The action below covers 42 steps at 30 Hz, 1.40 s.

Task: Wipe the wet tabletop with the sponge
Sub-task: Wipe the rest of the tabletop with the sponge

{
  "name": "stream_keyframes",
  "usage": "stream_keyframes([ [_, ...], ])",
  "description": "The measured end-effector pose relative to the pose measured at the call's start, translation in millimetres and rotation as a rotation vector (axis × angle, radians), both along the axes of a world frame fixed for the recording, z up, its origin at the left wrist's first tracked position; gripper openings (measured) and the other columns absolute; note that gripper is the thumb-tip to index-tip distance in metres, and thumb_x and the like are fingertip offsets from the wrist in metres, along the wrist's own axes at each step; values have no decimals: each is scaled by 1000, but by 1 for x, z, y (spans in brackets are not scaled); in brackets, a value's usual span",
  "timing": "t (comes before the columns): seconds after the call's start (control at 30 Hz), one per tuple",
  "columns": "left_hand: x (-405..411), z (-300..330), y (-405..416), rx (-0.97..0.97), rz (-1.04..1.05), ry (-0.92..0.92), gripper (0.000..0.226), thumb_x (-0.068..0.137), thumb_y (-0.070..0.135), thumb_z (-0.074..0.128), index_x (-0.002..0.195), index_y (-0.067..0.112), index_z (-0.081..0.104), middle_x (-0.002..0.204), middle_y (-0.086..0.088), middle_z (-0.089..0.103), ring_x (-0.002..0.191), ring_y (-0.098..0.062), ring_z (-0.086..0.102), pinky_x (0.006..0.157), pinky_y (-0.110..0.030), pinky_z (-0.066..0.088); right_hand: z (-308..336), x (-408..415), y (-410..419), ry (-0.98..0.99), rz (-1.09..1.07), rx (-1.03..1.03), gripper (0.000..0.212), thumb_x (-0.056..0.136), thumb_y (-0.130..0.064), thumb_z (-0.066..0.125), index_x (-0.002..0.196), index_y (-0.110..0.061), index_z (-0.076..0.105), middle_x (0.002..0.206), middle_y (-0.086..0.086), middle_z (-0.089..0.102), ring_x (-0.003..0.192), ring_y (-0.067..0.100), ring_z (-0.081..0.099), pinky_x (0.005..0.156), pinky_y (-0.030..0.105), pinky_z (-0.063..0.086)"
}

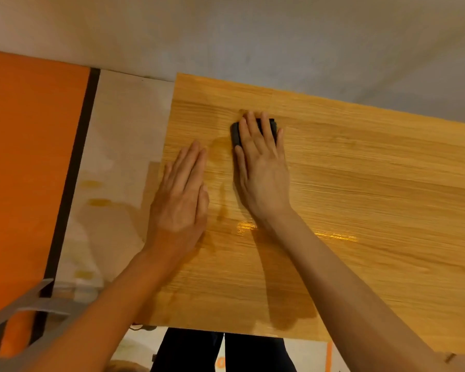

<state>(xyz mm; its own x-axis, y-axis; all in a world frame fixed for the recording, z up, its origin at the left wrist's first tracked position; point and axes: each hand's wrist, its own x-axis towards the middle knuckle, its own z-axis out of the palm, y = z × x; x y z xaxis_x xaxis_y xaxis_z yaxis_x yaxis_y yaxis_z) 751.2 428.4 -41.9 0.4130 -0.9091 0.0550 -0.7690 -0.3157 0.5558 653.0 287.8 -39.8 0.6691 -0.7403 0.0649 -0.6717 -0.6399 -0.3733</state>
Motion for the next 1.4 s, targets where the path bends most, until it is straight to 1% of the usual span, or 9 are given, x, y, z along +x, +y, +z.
stream_keyframes([
  [0.1,12,-2,-32,-24,13,-13,53,107,18,34,157,4,31,167,-8,23,157,-22,17,129,-35,9,4,-64,-5,24,141,-15,47,104,-22,33,147,-3,34,157,9,28,149,24,13,123,40,6],
  [0.23,31,-12,-57,-1,64,-82,52,108,18,33,157,1,30,167,-13,24,156,-26,19,128,-27,1,4,-130,-41,38,-253,27,49,104,-21,29,149,-2,30,158,12,23,149,25,10,122,46,7],
  [0.33,31,-18,-58,-18,62,-103,52,108,18,34,157,0,30,167,-13,24,156,-27,20,129,-38,10,0,-100,-31,7,-391,-17,48,103,-18,33,147,1,32,156,16,28,147,31,18,120,49,12],
  [0.6,29,-12,-59,104,64,-108,55,109,27,26,162,10,19,170,-3,14,157,-14,9,128,-31,5,2,-38,-21,0,90,14,48,105,-25,32,148,-4,32,158,11,27,149,21,16,122,43,14],
  [0.87,30,-14,-59,81,60,-85,57,109,31,26,161,9,22,170,-6,17,158,-20,13,129,-44,13,-2,-136,-68,-24,-579,-18,46,103,-17,33,146,-1,35,155,14,30,147,30,20,119,52,16],
  [1.0,29,-14,-59,47,71,-85,54,109,25,30,159,6,27,168,-9,23,157,-24,19,124,-55,24,-9,-37,-45,-55,-298,-55,47,99,-12,44,144,-2,38,153,16,35,145,31,26,120,50,15],
  [1.13,30,-17,-58,41,66,-103,55,109,30,27,159,5,29,168,-10,24,156,-24,20,128,-43,19,-5,-3,-40,14,78,0,51,102,-24,23,150,-8,27,159,9,23,149,22,12,123,40,1],
  [1.2,30,-17,-57,21,54,-107,55,109,29,29,158,4,29,167,-11,25,156,-24,21,128,-34,16,0,-37,-59,3,136,-7,46,103,-18,39,147,-7,37,155,11,32,147,25,21,123,41,10],
  [1.4,27,-18,-58,-23,81,-102,53,109,27,32,157,4,32,166,-11,27,155,-26,24,127,-27,17,5,-139,-105,3,-442,23,47,104,-18,30,149,-4,30,158,11,25,149,26,14,122,46,10],
])
